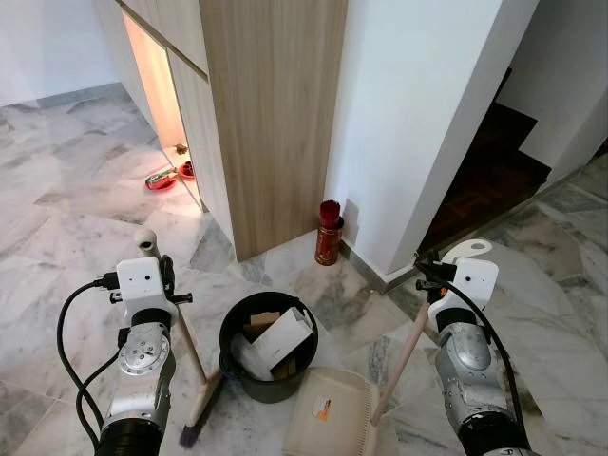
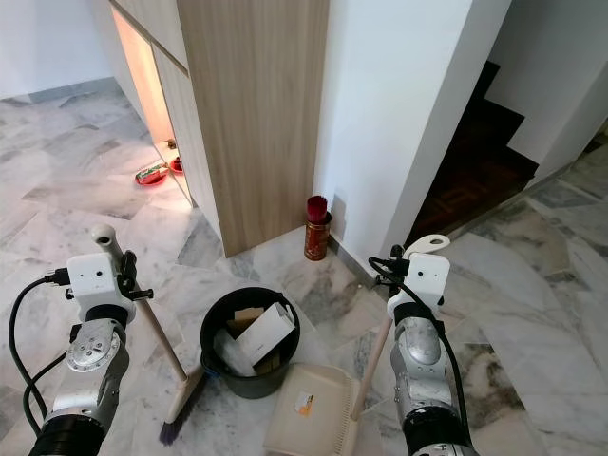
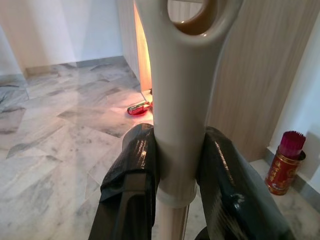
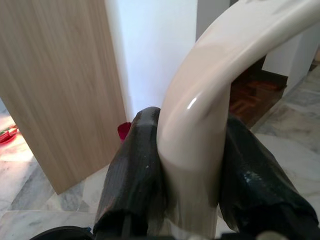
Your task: Sweep floor
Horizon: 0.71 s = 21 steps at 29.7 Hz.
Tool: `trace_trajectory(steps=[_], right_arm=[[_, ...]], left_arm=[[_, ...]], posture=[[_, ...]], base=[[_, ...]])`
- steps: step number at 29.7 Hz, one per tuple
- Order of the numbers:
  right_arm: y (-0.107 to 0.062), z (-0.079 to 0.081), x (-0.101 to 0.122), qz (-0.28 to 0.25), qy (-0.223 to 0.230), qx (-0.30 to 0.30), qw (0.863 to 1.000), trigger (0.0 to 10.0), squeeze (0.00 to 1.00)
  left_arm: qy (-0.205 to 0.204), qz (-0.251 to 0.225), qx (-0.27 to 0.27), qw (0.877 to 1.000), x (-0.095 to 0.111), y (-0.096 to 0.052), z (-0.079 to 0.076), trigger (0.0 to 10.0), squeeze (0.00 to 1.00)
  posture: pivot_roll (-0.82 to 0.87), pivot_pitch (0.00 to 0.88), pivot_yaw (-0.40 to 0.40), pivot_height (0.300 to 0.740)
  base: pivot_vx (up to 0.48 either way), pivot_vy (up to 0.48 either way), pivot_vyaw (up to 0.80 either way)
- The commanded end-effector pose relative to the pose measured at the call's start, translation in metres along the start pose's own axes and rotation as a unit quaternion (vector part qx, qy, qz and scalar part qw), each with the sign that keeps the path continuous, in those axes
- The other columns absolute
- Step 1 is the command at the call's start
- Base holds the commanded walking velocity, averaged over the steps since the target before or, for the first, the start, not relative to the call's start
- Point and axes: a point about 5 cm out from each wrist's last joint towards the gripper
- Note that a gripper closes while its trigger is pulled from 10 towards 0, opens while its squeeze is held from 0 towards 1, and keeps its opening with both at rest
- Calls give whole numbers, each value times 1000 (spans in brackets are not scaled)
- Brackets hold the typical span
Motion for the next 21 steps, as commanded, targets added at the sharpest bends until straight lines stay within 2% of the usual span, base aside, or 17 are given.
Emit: trace_trajectory(steps=[1,7,21], right_arm=[[6,-2,11,-26,15,-11,1000,10000,0],[5,-7,9,-25,10,-13,1000,10000,0],[7,-12,10,-29,-6,-16,999,10000,0]], left_arm=[[4,-22,-4,1000,9,5,-3,10000,0],[1,-23,-5,1000,9,3,-3,10000,0],[-4,-29,-9,1000,10,2,-4,10000,0]], posture=[[39,34,-27,740],[42,20,-31,740],[46,1,-34,740]], base=[[0,0,0],[-82,0,0],[-330,0,0]])
Point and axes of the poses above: a point about 5 cm out from each wrist's last joint towards the gripper, its own y axis pointing out of the wrist towards the gripper, its own x axis along the axis of the wrist's last joint, z = x × y, and after that the axes turned 7 degrees about -y, right-handed
